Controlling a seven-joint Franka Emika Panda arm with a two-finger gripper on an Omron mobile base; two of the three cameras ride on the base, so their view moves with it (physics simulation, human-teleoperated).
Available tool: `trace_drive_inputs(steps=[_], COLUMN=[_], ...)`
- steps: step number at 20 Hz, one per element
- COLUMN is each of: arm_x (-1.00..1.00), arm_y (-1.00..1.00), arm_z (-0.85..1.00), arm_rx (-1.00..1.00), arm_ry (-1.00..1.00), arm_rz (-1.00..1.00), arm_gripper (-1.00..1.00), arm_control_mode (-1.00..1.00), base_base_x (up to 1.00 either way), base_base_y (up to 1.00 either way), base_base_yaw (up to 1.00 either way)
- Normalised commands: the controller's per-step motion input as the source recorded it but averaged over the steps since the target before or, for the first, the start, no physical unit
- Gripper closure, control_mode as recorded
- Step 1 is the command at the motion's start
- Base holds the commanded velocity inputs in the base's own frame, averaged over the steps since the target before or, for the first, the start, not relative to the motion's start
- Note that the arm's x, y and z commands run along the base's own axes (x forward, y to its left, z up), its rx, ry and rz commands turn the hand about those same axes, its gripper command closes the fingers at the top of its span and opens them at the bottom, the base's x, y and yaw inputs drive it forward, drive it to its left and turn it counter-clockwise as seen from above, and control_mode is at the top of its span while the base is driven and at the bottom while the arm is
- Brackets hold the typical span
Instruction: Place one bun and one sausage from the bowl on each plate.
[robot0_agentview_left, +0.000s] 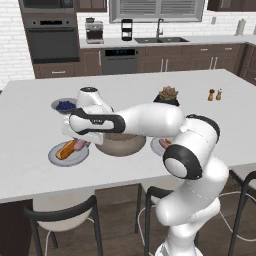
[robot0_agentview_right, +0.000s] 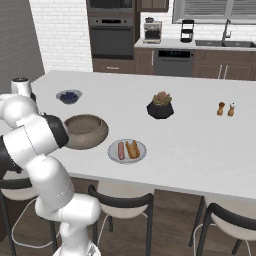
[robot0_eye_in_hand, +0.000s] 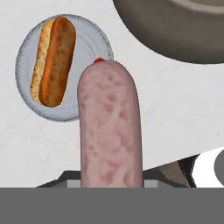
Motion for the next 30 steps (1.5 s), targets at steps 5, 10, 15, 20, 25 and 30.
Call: trace_drive_inputs(steps=[5,10,15,20,25,30], arm_x=[0.12,0.35,0.29,0.11,0.13,0.31], arm_y=[0.08,0.21,0.05,0.0,0.0,0.0], arm_z=[-0.17,-0.32,-0.3,-0.27,-0.38,-0.37], arm_rx=[-0.11,-0.01,0.0,0.0,-0.03,-0.05], arm_ry=[0.0,0.0,0.0,0.0,0.0,0.0], arm_rz=[0.01,0.0,0.0,0.0,0.0,-0.01], arm_gripper=[1.0,1.0,1.0,1.0,1.0,1.0], arm_control_mode=[-1.0,-1.0,-1.0,-1.0,-1.0,-1.0], base_base_x=[0.0,0.0,0.0,0.0,0.0,0.0], base_base_y=[0.0,0.0,0.0,0.0,0.0,0.0], base_base_yaw=[0.0,0.0,0.0,0.0,0.0,0.0])
